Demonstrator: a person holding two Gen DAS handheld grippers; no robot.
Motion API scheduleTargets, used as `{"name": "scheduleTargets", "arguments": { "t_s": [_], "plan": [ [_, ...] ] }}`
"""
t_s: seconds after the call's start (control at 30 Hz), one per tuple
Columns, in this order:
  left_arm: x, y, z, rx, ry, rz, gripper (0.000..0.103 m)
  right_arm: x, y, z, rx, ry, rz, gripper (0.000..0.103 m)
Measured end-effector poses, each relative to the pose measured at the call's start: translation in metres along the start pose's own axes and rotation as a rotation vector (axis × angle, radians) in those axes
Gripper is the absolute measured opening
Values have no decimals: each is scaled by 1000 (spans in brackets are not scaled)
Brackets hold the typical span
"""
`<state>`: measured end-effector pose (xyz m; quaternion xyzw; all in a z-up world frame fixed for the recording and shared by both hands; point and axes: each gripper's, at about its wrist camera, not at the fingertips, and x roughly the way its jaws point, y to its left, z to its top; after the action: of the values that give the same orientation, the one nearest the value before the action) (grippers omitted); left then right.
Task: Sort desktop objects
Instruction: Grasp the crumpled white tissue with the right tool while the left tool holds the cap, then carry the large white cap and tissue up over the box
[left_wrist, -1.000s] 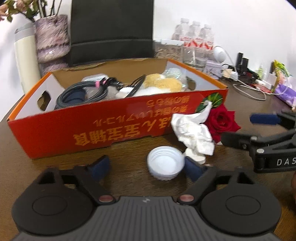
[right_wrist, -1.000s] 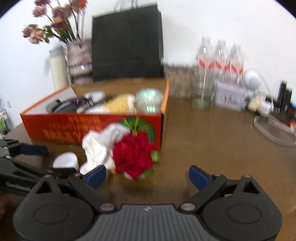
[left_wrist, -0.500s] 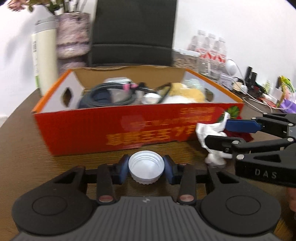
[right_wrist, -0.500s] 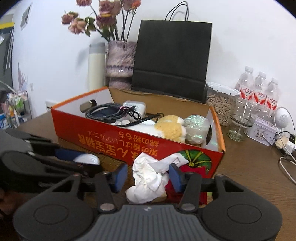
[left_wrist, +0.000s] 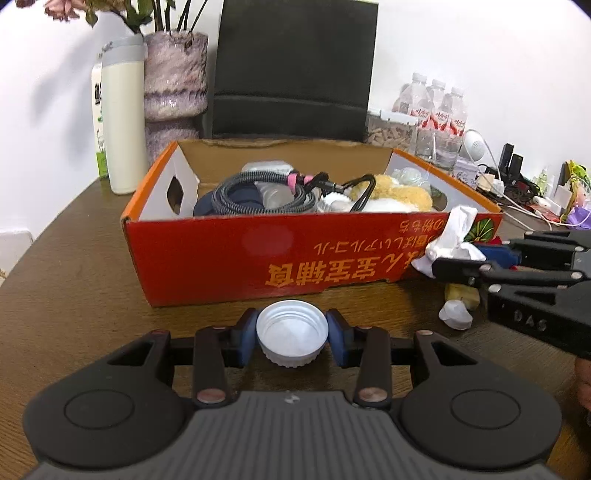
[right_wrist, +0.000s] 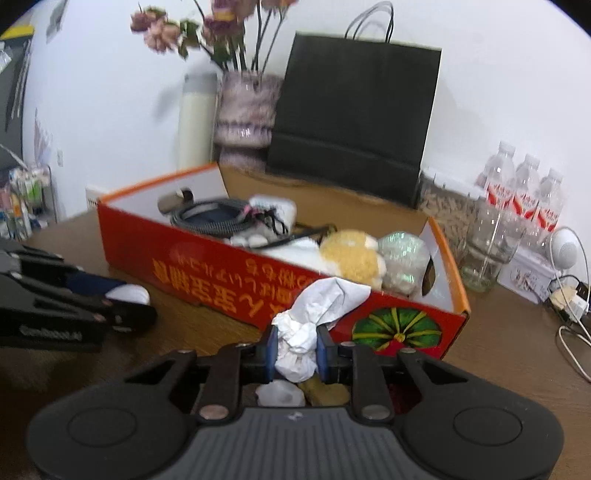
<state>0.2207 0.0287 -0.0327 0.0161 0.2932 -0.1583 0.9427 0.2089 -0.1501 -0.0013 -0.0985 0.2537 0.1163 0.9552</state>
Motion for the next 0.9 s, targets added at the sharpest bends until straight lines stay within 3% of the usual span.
{"name": "scheduleTargets", "arguments": {
  "t_s": [0.3,0.47,0.73,0.9],
  "plan": [
    [-29,-7,11,7,-160,-40,40,-35,-17,21,75,-171,16,20],
    [-29,-14,31,15,-240,-31,40,-30,-40,40,138,-219,5,20],
    [20,-16,72,-27,-318,23,40,22,-71,58,261,-161,50,20],
    [44,-13,74,-9,-336,63,40,45,-72,60,256,-141,39,20]
  ]
}}
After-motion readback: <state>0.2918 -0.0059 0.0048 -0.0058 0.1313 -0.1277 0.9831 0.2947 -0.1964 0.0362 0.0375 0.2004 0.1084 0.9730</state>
